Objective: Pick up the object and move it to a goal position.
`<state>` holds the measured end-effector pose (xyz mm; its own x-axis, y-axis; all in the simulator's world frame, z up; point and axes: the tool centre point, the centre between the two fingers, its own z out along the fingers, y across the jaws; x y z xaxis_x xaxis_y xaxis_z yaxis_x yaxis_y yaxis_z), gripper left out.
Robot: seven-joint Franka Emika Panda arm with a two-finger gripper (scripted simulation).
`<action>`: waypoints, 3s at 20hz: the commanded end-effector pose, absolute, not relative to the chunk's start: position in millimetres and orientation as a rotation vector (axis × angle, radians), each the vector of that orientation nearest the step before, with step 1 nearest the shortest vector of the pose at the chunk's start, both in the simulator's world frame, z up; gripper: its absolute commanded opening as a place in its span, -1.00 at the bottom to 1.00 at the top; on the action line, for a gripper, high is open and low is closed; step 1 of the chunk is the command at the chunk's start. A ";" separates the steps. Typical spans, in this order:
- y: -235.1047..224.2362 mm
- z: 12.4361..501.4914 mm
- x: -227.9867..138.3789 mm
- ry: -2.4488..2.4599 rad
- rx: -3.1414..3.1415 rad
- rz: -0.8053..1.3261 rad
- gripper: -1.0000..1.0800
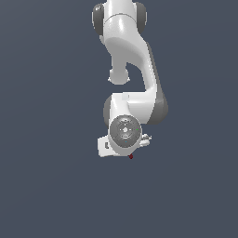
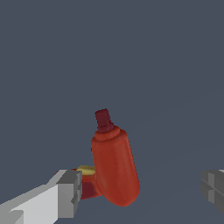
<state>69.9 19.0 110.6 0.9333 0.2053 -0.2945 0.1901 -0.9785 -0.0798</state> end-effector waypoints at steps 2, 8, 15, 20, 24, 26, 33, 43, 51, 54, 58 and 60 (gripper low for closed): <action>23.1 103.4 73.7 -0.340 -3.015 0.519 1.00; 29.2 90.9 76.8 -0.386 -2.968 0.597 1.00; 35.0 76.6 75.1 -0.436 -2.908 0.683 1.00; 38.1 66.9 70.5 -0.469 -2.863 0.741 1.00; 39.6 60.7 65.9 -0.489 -2.832 0.778 1.00; 40.1 58.2 63.6 -0.497 -2.819 0.793 1.00; 40.9 52.8 57.8 -0.514 -2.788 0.826 1.00; 41.0 51.7 56.6 -0.517 -2.783 0.832 1.00; 41.1 50.4 55.0 -0.517 -2.783 0.832 1.00; 41.3 48.3 53.1 -0.517 -2.783 0.832 1.00; 41.7 43.1 49.1 -0.517 -2.783 0.832 1.00; 42.1 39.7 46.9 -0.517 -2.783 0.832 1.00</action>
